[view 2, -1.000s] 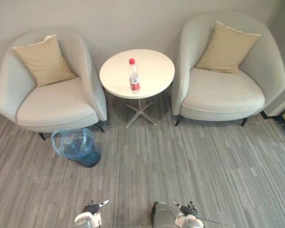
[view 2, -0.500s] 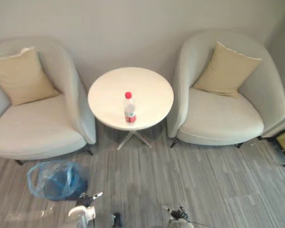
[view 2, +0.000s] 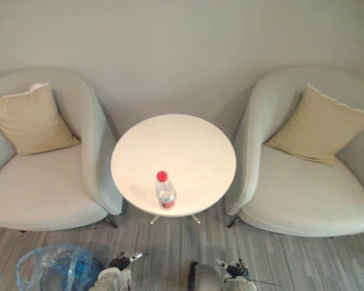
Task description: Gather rubbish on tea table into small bin, then transfer packed bag to large trash can.
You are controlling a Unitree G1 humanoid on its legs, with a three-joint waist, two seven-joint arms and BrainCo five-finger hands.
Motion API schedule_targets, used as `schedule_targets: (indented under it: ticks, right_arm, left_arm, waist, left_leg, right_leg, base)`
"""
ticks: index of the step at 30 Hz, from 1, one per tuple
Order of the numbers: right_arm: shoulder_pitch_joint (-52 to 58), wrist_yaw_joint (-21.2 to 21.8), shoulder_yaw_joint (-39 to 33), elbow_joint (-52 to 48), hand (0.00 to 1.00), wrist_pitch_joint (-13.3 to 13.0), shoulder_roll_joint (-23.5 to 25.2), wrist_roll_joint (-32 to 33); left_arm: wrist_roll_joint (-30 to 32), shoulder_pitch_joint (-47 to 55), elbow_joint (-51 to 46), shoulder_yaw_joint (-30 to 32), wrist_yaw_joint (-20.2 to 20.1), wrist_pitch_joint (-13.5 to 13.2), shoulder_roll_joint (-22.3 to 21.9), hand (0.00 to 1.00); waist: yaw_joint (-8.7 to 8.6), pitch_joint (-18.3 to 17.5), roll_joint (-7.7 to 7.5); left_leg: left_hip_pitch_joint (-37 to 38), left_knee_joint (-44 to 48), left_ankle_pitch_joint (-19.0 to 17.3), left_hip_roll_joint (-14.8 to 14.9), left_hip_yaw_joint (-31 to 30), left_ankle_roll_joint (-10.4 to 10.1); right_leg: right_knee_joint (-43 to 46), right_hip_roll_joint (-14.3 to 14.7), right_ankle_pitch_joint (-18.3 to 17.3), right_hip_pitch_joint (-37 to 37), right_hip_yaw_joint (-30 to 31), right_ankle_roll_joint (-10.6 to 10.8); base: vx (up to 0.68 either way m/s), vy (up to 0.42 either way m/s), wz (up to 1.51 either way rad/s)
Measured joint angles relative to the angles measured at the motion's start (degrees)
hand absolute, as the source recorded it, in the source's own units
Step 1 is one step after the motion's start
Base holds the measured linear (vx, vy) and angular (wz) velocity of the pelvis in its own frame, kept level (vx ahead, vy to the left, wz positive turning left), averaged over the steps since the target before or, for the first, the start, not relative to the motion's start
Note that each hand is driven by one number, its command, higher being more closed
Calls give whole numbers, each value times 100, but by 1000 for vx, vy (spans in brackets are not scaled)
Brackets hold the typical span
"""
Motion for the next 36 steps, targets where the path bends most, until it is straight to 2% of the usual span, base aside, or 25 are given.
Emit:
schedule_targets:
  ticks: [2, 3, 4, 5, 6, 7, 9, 11, 13, 14, 17, 21, 23, 28, 30, 34, 36]
  right_arm:
    - [11, -13, 17, 60, 0, 7, 0, 1]
    - [11, -17, 57, 62, 0, 5, 4, 2]
    - [6, -17, 60, 56, 0, 5, 8, 2]
    - [8, -16, 63, 33, 0, 3, 24, 4]
    - [19, -14, 69, 28, 0, 5, 36, 6]
    - [22, -14, 70, 25, 0, 3, 33, 5]
    - [37, -14, 82, 26, 0, 5, 45, 1]
    - [99, -15, 189, 25, 0, 2, 71, -43]
    - [112, -28, 245, 23, 0, -4, 86, -61]
    - [133, -32, 295, 22, 0, -15, 93, -66]
    - [159, -46, 409, 12, 0, -67, 70, -99]
    - [283, -92, 692, -239, 0, -80, 40, -286]
    - [557, -142, 1014, -858, 0, -125, 46, -313]
    - [1373, -197, 1384, -2675, 0, -176, 8, -942]
    - [1763, -188, 1569, -3621, 0, -190, -112, -1221]
    - [2290, -56, 1834, -4781, 0, -265, -273, -1413]
    - [2483, 123, 2034, -5247, 0, -381, -389, -1441]
  left_arm:
    - [1, 27, -65, -11, -2, -14, 0, 0]
    - [0, 57, -142, -136, -5, -36, 6, 0]
    - [0, 66, -166, -167, -4, -47, 9, 0]
    - [0, 71, -180, -192, -5, -61, 10, 0]
    - [1, 66, -196, -227, -4, -61, 29, 0]
    - [2, 64, -193, -234, -6, -62, 29, 0]
    - [6, 46, -148, -234, 5, -60, 37, 0]
    - [11, 50, -108, -264, 1, -56, 85, 0]
    - [22, 60, -90, -357, 1, -56, 110, 0]
    - [30, 64, -36, -362, -1, -55, 122, 0]
    - [48, 66, 1, -418, 1, -59, 140, 0]
    - [122, 92, 3, -488, 3, -62, 176, 0]
    - [129, 116, 1, -591, 8, -70, 261, 0]
    - [144, 195, -73, -633, 27, -91, 282, 0]
    - [228, 297, -174, -715, 88, -100, 299, 0]
    - [249, 399, -290, -921, 113, -111, 318, 0]
    - [306, 418, -314, -1045, 107, -123, 349, 0]
  waist:
    - [4, 5, -17]
    - [5, 6, -33]
    - [6, 3, -37]
    - [3, -5, -46]
    - [1, -26, -66]
    - [0, -30, -60]
    - [6, -99, -80]
    - [-1, -174, -195]
    - [-1, -193, -218]
    - [-5, -235, -254]
    - [-10, -248, -250]
    - [-12, -257, -247]
    - [-23, -259, -249]
    - [-62, -279, -246]
    - [-178, -280, -248]
    - [-216, -305, -254]
    - [-218, -314, -267]
  left_leg:
    - [-183, 401, -79, 90, 199, -29]
    - [-411, 384, -130, 192, 557, 74]
    - [-463, 278, -148, 212, 656, 118]
    - [-575, 33, -145, 239, 788, 143]
    - [-713, -837, 47, 231, 936, 337]
    - [-732, -1159, 213, 219, 924, 369]
    - [-615, -1770, 328, 85, 885, 263]
    - [-461, -2214, 333, -41, 892, 259]
    - [-371, -2404, 372, -110, 896, 260]
    - [-322, -2586, 494, -231, 894, 322]
    - [-174, -2937, 658, -371, 888, 379]
    - [-84, -3167, 729, -427, 863, 375]
    - [-25, -3324, 824, -440, 867, 373]
    - [23, -3472, 879, -416, 1033, 360]
    - [20, -3491, 878, -407, 1086, 359]
    - [33, -3490, 874, -414, 1176, 359]
    - [39, -3491, 872, -435, 1179, 361]
  right_leg:
    - [-226, -8, 4, 334, -121, -13]
    - [-463, -23, 4, 629, -197, -13]
    - [-526, -32, 5, 681, -219, -12]
    - [-621, -45, 7, 761, -251, -9]
    - [-682, -76, 4, 833, -302, 21]
    - [-668, -72, -1, 835, -310, 50]
    - [-673, -67, -10, 818, -252, 200]
    - [-794, -151, 40, 819, -259, 295]
    - [-848, -214, 76, 846, -252, 359]
    - [-887, -288, 101, 846, -241, 408]
    - [-1046, -373, 190, 924, -231, 511]
    - [-1058, -377, 223, 949, -211, 530]
    - [-1058, -370, 245, 923, -176, 532]
    - [-978, -326, 261, 741, 50, 514]
    - [-928, -325, 260, 668, 123, 514]
    - [-914, -310, 265, 617, 226, 515]
    - [-931, -300, 269, 622, 238, 521]
  base:
    - [251, -126, 33]
    - [183, -76, 17]
    - [195, -46, 14]
    - [147, 19, 12]
    - [155, 41, 14]
    - [153, 74, 16]
    - [116, 82, 12]
    - [52, 120, 12]
    - [9, 120, 6]
    - [-9, 94, 7]
    - [-42, 89, 8]
    - [-85, 36, 3]
    - [-81, -3, -5]
    - [-65, -11, -20]
    - [-32, -6, -19]
    - [18, 9, -14]
    - [27, 12, -3]
